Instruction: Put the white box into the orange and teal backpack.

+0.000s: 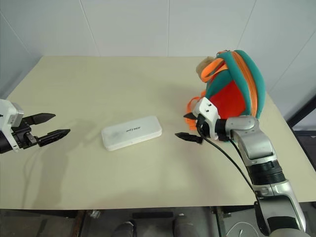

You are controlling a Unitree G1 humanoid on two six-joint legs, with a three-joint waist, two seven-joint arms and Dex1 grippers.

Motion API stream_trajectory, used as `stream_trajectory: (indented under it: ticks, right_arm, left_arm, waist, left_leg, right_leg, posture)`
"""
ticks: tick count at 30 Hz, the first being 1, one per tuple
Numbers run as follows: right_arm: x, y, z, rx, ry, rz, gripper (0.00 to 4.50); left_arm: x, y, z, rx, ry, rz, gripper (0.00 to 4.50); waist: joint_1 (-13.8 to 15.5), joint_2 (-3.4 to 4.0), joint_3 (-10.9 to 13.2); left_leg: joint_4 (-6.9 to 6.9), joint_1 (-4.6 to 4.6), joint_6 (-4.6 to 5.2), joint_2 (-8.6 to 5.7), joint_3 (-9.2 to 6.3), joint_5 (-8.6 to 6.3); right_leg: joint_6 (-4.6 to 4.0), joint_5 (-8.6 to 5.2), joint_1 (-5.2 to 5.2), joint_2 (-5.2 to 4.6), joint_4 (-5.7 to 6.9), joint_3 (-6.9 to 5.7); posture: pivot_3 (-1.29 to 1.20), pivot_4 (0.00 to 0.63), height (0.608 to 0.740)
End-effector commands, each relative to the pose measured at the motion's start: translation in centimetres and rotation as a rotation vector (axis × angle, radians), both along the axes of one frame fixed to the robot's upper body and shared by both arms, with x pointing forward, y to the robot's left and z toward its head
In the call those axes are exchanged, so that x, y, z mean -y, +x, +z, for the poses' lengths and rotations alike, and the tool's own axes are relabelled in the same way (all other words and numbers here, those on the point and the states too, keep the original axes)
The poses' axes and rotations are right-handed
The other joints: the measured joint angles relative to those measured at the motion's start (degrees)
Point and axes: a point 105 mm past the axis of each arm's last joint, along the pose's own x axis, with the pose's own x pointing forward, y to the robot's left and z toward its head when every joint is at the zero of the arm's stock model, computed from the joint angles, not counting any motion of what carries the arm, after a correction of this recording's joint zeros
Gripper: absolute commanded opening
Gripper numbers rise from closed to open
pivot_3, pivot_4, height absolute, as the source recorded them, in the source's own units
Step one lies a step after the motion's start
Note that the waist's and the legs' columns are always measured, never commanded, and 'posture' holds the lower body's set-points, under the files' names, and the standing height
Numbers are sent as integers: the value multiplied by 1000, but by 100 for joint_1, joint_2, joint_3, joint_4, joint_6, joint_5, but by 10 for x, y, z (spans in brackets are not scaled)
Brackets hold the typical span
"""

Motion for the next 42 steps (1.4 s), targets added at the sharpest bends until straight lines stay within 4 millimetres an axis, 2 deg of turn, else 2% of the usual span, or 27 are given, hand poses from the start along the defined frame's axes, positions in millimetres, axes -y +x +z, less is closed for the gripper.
stream_trajectory:
  ticks: [1,6,11,18,19,21,23,29,33,34,38,42]
  right_arm:
    - [-6,-9,16,46,29,31,4479]
    - [-4,-9,9,30,28,1,4479]
    - [-12,-9,14,37,43,5,4479]
    - [-17,-6,17,47,40,-2,4479]
    - [-18,-5,17,51,40,-5,4496]
    - [-16,4,18,101,30,-50,4105]
    - [-19,4,17,98,30,-50,3578]
    - [-23,7,14,91,35,-63,1525]
    - [-26,15,8,98,27,-89,173]
    - [-27,17,7,99,28,-97,8]
    - [-34,27,2,107,23,-131,8]
    - [-40,43,-7,127,-20,-179,8]
  left_arm:
    - [-2,-2,10,36,11,-1,4500]
    - [8,0,2,13,-11,-40,4500]
    - [8,6,5,28,-14,-40,4500]
    - [14,5,2,40,-24,-56,4500]
    - [13,5,3,50,-8,-52,4313]
    - [10,6,3,63,3,-30,3964]
    - [12,4,0,43,8,-50,3384]
    - [11,7,-1,35,-3,-49,1485]
    - [18,9,-7,-8,-47,-25,207]
    - [20,7,-10,-23,-57,-24,24]
    - [22,5,-19,-67,-118,9,24]
    - [32,4,-43,-158,-208,32,24]
  waist:
    - [-3,0,0]
    - [6,0,0]
    - [10,0,0]
    - [-3,0,0]
    - [0,0,0]
    - [-1,-1,0]
    - [0,0,0]
    - [-3,0,0]
    - [-4,0,0]
    - [-3,-1,0]
    - [-12,0,0]
    - [-15,-1,-1]
  left_leg:
    - [0,0,0,0,0,0]
    - [-1,0,0,1,0,0]
    - [4,0,0,1,0,0]
    - [2,0,0,1,0,0]
    - [2,0,0,1,0,0]
    - [2,0,0,1,0,0]
    - [4,0,0,1,0,0]
    - [3,0,0,1,0,0]
    - [4,0,0,1,0,0]
    - [4,0,0,1,0,0]
    - [3,0,0,1,0,0]
    - [7,2,0,1,0,0]
  right_leg:
    - [0,0,0,0,0,0]
    - [0,0,0,1,0,0]
    - [0,0,1,1,3,0]
    - [0,0,0,1,3,1]
    - [0,0,0,1,3,1]
    - [0,0,1,1,3,1]
    - [0,0,0,1,4,1]
    - [0,0,0,1,4,1]
    - [0,0,1,1,5,1]
    - [1,0,1,1,6,1]
    - [0,0,0,1,8,2]
    - [0,1,1,1,9,2]
  posture:
    - [0,150,740]
    - [0,150,740]
    - [0,150,740]
    - [0,150,740]
    - [0,150,740]
    - [0,150,740]
    - [0,150,740]
    - [0,150,740]
    - [0,150,740]
    - [0,150,740]
    - [0,150,740]
    - [0,150,740]
